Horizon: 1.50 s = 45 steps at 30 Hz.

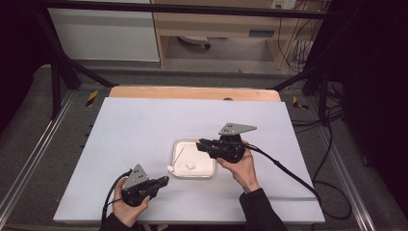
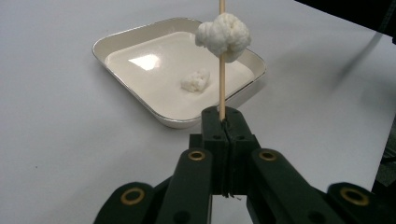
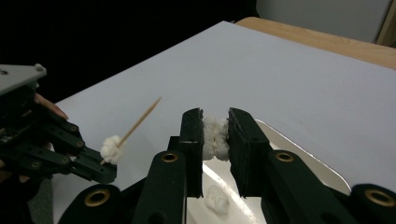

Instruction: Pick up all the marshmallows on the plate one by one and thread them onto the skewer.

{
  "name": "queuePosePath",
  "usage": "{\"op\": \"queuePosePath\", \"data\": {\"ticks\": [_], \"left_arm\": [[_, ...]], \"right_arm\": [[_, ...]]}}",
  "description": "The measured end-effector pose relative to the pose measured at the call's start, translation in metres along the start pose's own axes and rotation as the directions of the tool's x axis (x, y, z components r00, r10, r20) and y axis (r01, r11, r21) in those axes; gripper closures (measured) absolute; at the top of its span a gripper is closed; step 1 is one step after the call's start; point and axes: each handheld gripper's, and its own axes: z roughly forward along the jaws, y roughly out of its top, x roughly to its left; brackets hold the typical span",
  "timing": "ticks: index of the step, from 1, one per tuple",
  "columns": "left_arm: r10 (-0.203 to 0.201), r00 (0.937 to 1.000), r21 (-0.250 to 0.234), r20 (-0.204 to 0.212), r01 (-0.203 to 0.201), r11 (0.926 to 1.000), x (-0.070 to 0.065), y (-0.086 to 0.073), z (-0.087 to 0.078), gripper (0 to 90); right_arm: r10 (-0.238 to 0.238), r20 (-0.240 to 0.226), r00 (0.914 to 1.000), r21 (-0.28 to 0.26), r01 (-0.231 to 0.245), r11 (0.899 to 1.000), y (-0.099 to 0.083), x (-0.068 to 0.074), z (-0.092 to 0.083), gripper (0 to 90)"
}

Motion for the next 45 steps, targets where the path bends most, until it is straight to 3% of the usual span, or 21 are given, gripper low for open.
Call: {"op": "queuePosePath", "data": {"ticks": [6, 15, 45], "left_arm": [[0.003, 1.0000, 0.001, 0.003, -0.003, 1.0000, -0.001, 0.000, 0.001, 88.6], [0.021, 0.9997, 0.004, 0.013, -0.021, 0.9998, -0.004, 0.001, 0.002, 88.6], [0.058, 0.9981, -0.032, 0.021, -0.057, 0.9978, -0.011, 0.003, 0.000, 88.6]], "right_arm": [[0.030, -0.055, 0.9980, -0.054, -0.033, 0.998, 0.006, 0.002, -0.007, 76.5], [0.062, -0.116, 0.9913, -0.060, -0.069, 0.996, 0.010, 0.004, -0.005, 76.7], [0.117, -0.214, 0.9699, -0.055, -0.132, 0.990, 0.010, 0.005, 0.001, 76.8]]}}
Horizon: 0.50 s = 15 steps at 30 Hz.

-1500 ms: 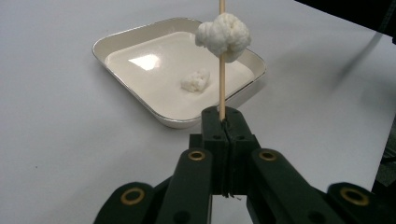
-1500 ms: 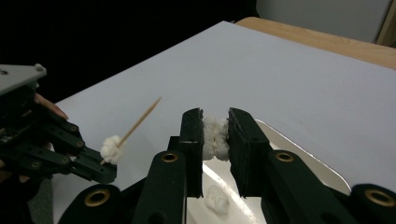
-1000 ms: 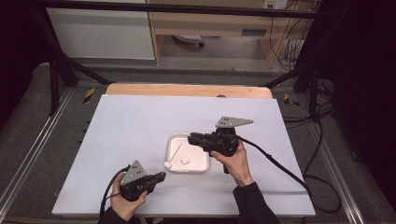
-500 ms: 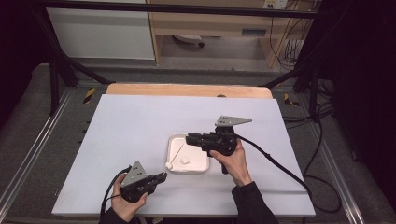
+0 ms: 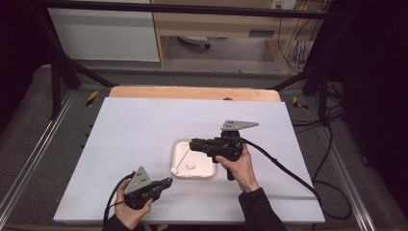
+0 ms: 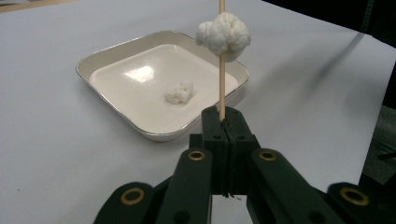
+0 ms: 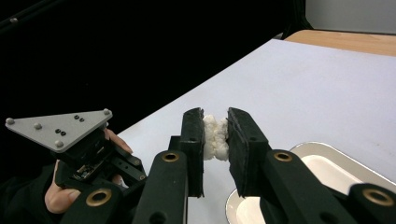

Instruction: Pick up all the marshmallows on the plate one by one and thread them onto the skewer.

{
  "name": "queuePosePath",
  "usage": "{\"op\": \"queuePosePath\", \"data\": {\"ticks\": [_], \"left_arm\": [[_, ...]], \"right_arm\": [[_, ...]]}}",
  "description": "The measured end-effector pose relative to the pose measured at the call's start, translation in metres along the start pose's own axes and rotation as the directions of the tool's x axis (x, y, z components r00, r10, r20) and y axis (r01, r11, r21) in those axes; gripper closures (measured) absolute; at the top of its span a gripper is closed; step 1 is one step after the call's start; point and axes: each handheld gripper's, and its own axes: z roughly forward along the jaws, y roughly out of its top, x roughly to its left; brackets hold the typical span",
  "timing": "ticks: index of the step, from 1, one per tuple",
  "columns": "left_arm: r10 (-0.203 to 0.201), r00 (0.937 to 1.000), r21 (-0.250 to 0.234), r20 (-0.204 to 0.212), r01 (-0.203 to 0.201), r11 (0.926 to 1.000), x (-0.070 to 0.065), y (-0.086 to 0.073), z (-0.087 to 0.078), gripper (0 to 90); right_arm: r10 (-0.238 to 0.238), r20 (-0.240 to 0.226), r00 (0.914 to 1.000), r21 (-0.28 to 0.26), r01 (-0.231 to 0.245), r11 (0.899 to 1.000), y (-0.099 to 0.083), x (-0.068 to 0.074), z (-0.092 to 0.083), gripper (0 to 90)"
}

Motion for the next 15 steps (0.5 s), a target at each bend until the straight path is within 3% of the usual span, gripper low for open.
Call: {"op": "queuePosePath", "data": {"ticks": [15], "left_arm": [[0.013, 0.9999, 0.002, -0.003, -0.013, 0.9999, -0.0008, -0.0004, 0.0002, 88.6]], "right_arm": [[0.022, -0.030, 0.9993, 0.028, -0.021, 0.999, -0.0032, -0.0018, 0.0046, 77.7]]}}
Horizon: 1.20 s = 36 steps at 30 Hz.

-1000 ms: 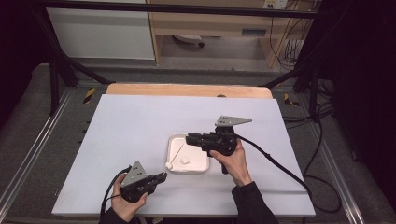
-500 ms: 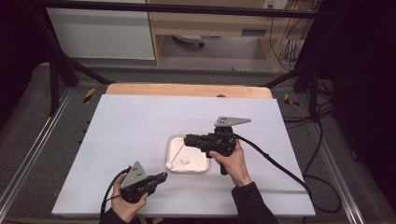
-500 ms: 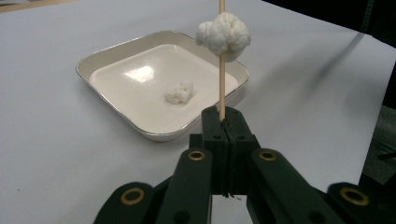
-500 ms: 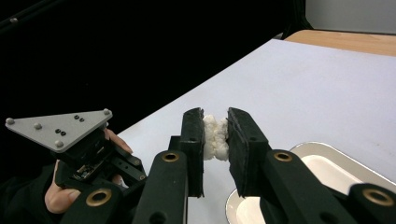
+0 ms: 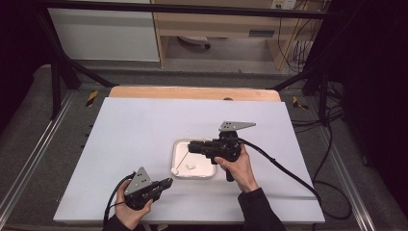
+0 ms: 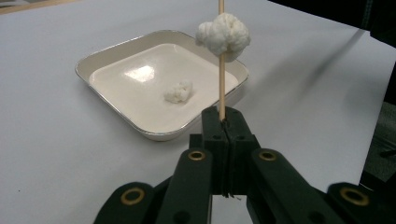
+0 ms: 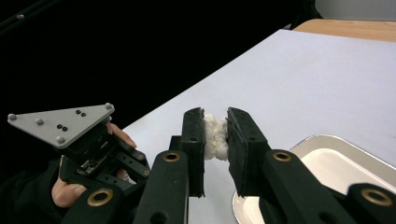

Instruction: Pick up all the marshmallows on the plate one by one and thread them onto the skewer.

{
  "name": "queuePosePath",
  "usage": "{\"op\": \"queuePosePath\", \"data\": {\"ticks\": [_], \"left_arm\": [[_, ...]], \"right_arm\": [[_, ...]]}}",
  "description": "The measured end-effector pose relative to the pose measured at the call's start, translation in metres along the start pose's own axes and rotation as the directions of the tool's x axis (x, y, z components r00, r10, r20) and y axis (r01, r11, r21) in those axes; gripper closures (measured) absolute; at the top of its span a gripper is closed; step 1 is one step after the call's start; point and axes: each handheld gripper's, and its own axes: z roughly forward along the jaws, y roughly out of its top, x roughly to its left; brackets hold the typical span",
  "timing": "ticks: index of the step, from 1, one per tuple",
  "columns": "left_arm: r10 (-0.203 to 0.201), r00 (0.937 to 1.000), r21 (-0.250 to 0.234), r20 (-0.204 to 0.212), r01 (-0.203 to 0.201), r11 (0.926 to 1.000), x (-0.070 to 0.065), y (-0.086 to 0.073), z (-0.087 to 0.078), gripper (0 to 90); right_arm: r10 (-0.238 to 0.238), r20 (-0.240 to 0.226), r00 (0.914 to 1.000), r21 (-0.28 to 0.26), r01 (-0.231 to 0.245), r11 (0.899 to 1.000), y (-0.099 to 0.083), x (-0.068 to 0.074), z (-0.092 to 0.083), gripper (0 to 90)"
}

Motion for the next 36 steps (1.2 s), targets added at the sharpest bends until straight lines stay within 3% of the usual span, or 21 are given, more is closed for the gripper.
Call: {"op": "queuePosePath", "data": {"ticks": [6, 13, 19, 31, 36], "left_arm": [[0.004, 1.0000, 0.005, -0.003, -0.004, 1.0000, 0.000, -0.001, 0.000, 88.6], [0.020, 0.9998, -0.020, 0.001, -0.020, 0.9996, -0.002, -0.001, -0.002, 88.7], [0.028, 0.9996, -0.015, 0.001, -0.028, 0.9995, -0.003, -0.001, -0.001, 88.7], [-0.008, 0.9999, 0.042, -0.009, 0.009, 0.9991, -0.003, 0.001, 0.000, 88.9], [0.006, 0.9997, 0.051, -0.024, -0.004, 0.9987, -0.004, 0.001, -0.002, 88.9]], "right_arm": [[0.007, -0.009, 0.9999, 0.008, -0.007, 1.000, -0.003, 0.000, 0.002, 78.8], [0.020, -0.031, 0.9993, 0.006, -0.020, 1.000, -0.004, 0.001, 0.003, 79.5], [0.039, -0.081, 0.9959, 0.010, -0.039, 0.999, -0.005, 0.002, 0.004, 80.3], [0.010, -0.049, 0.9988, 0.035, -0.009, 0.999, -0.010, 0.004, 0.007, 81.4], [0.010, -0.053, 0.9986, 0.031, -0.009, 0.999, -0.012, 0.004, 0.009, 81.5]]}}
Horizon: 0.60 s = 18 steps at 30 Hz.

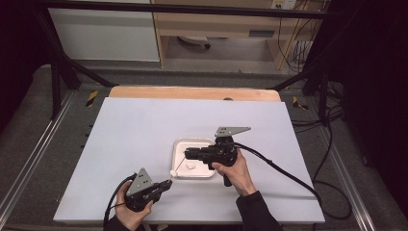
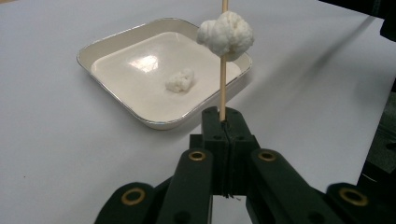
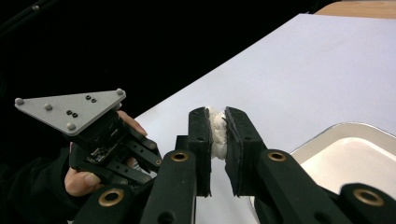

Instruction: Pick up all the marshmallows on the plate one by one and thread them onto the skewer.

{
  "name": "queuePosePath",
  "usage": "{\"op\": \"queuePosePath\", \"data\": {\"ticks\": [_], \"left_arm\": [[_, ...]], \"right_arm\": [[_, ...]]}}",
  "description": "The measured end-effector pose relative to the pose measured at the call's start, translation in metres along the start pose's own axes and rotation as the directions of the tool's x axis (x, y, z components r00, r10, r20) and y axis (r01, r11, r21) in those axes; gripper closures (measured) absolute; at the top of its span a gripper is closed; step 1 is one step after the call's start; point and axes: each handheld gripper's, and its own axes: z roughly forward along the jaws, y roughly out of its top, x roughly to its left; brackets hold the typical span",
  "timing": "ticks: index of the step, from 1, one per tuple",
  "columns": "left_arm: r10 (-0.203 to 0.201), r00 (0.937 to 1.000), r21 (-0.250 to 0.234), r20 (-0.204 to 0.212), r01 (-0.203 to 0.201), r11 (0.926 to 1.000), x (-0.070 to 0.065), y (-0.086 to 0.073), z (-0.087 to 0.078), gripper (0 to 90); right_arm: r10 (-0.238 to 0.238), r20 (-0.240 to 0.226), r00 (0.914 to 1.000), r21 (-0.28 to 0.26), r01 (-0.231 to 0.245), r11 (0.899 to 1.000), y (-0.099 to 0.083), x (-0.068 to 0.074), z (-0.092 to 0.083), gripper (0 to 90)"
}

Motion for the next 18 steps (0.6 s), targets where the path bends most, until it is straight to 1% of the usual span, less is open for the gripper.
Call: {"op": "queuePosePath", "data": {"ticks": [7, 9, 18], "left_arm": [[0.000, 1.0000, 0.002, 0.002, 0.000, 1.0000, -0.0015, 0.0012, -0.0010, 89.0], [0.001, 1.0000, 0.007, 0.000, -0.001, 1.0000, -0.0015, 0.0011, -0.0008, 89.0], [0.001, 1.0000, 0.016, -0.001, -0.001, 0.9999, -0.0012, 0.0014, -0.0006, 89.0]], "right_arm": [[-0.001, -0.004, 1.0000, -0.004, 0.001, 1.000, -0.0020, 0.0009, 0.0007, 81.5], [-0.001, -0.012, 0.9999, -0.006, 0.001, 1.000, -0.0025, 0.0017, 0.0008, 81.6], [-0.008, -0.023, 0.9997, 0.001, 0.009, 1.000, -0.0047, 0.0037, 0.0012, 81.7]]}}
